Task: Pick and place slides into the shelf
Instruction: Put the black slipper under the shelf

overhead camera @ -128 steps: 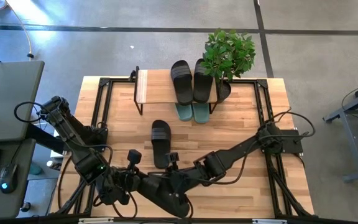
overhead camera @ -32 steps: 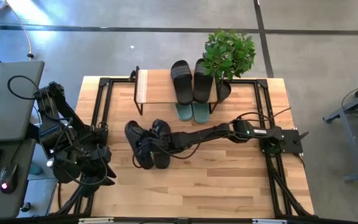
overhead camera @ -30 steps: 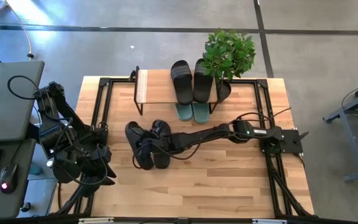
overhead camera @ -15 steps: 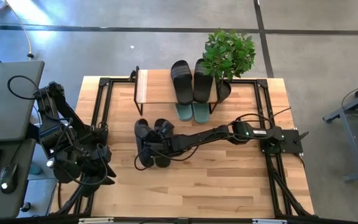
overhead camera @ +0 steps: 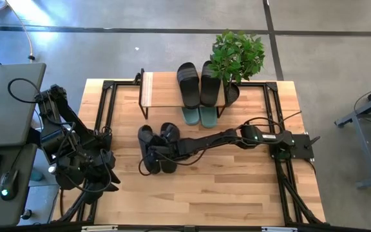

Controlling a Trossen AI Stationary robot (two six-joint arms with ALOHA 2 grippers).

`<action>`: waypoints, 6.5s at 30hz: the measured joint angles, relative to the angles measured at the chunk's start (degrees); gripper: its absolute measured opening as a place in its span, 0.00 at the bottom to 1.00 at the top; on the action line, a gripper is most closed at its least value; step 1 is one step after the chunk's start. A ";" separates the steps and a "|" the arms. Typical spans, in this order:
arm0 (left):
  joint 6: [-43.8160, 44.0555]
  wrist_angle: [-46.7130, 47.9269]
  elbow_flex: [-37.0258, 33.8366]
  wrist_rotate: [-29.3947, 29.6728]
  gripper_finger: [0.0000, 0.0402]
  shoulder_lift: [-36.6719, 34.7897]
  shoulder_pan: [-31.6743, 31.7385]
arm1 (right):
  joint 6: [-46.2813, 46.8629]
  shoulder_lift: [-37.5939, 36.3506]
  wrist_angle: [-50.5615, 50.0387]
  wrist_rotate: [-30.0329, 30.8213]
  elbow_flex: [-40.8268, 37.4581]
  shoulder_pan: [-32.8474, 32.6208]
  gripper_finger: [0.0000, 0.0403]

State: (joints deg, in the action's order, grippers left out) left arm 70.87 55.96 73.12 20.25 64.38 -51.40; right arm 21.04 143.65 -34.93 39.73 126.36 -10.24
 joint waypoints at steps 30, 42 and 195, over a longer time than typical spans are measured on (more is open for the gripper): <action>-0.09 0.00 0.00 -2.64 0.35 0.00 0.00 | -1.99 0.22 5.46 -12.86 -0.14 -0.05 0.34; -0.09 -0.36 0.00 -6.84 0.35 0.00 -0.02 | -0.09 0.14 9.85 -24.32 -0.10 0.04 0.34; 6.47 -9.98 -28.72 6.52 0.05 29.70 37.00 | 17.53 -88.21 10.78 -18.32 -83.05 -23.37 0.00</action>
State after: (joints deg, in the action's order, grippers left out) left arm 77.34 45.99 44.40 26.76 94.08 -14.39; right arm 38.57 55.44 -24.15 21.41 43.31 -33.61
